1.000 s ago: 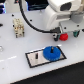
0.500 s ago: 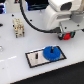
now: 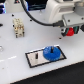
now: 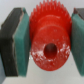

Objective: Insert the blue gear onto the right peg, followed by the red gear

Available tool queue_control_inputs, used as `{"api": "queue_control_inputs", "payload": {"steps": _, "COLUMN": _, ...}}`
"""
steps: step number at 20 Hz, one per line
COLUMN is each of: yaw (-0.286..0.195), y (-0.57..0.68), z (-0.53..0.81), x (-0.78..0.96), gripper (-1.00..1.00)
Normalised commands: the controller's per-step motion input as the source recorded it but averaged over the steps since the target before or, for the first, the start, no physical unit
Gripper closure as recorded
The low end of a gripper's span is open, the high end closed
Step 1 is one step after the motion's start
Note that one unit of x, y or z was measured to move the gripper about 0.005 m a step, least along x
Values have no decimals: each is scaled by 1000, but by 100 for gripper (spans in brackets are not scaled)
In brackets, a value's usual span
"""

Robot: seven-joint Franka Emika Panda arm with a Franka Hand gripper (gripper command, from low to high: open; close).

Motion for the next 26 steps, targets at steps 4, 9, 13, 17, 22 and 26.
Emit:
{"api": "queue_control_inputs", "payload": {"steps": 4, "yaw": 0, "y": -291, "z": 540, "x": 434, "gripper": 100}}
{"api": "queue_control_inputs", "payload": {"steps": 9, "yaw": 0, "y": -443, "z": 495, "x": 478, "gripper": 100}}
{"api": "queue_control_inputs", "payload": {"steps": 13, "yaw": 0, "y": -480, "z": 441, "x": 505, "gripper": 100}}
{"api": "queue_control_inputs", "payload": {"steps": 17, "yaw": 0, "y": -460, "z": 319, "x": 547, "gripper": 100}}
{"api": "queue_control_inputs", "payload": {"steps": 22, "yaw": 0, "y": -350, "z": 208, "x": 662, "gripper": 100}}
{"api": "queue_control_inputs", "payload": {"steps": 26, "yaw": 0, "y": -239, "z": 105, "x": 716, "gripper": 100}}
